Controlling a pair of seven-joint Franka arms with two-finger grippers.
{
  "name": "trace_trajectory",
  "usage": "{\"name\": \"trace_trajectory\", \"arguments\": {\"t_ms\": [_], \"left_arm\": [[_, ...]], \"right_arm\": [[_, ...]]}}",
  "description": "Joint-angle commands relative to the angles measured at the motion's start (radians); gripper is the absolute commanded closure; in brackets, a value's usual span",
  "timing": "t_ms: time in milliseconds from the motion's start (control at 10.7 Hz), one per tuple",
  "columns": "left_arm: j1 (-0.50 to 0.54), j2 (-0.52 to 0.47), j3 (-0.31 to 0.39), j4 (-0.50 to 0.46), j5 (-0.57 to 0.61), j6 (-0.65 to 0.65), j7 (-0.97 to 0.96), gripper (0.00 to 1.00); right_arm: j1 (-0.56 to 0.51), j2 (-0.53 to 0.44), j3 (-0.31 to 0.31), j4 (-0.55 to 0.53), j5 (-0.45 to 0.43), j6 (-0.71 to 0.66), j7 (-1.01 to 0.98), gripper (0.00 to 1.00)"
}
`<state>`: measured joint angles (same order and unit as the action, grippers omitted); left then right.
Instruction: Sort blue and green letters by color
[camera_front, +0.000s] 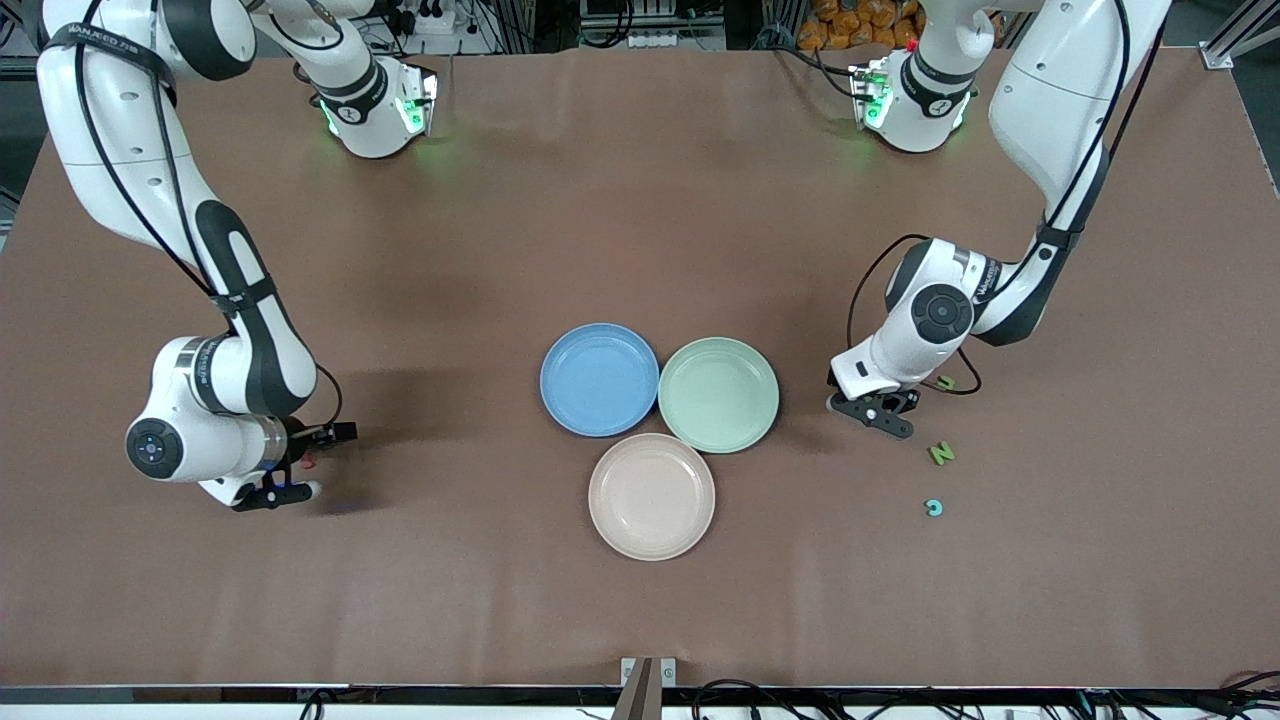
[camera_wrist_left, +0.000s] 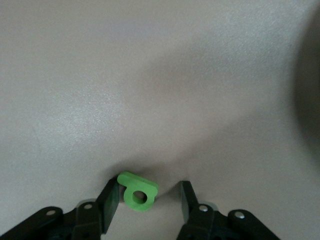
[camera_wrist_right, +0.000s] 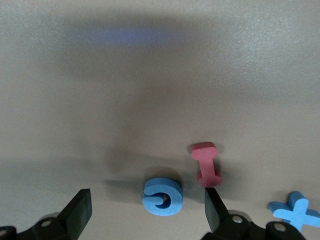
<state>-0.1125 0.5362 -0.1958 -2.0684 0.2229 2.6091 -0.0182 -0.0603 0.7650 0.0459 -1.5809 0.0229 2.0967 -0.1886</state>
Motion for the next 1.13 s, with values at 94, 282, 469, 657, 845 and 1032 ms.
{"name": "trace_trajectory", "arguments": {"t_ms": [94, 282, 469, 657, 845, 1032], "left_arm": [[0.008, 0.005, 0.003, 0.005, 0.024, 0.014, 0.01, 0.81], [0.01, 0.007, 0.003, 0.014, 0.024, 0.014, 0.01, 1.0], [0.01, 0.004, 0.003, 0.03, 0.024, 0.014, 0.007, 1.0], [0.001, -0.024, -0.002, 0.051, 0.018, 0.011, -0.009, 1.0], [0.011, -0.056, -0.042, 0.068, 0.006, 0.005, -0.031, 1.0], [0.001, -0.051, -0.094, 0.106, -0.031, 0.003, -0.132, 1.0]], "right_arm": [[-0.001, 0.025, 0.009, -0.005, -0.006, 0.127, -0.041, 0.0], [-0.004, 0.024, 0.009, -0.001, -0.008, 0.146, -0.061, 0.0], [-0.001, -0.008, 0.008, -0.02, -0.011, 0.143, -0.063, 0.0], [-0.016, -0.047, 0.008, -0.024, -0.015, 0.138, -0.066, 0.0], [-0.001, -0.105, 0.006, -0.085, -0.043, 0.163, -0.055, 0.0], [-0.009, -0.133, 0.006, -0.183, -0.044, 0.254, -0.052, 0.0]]}}
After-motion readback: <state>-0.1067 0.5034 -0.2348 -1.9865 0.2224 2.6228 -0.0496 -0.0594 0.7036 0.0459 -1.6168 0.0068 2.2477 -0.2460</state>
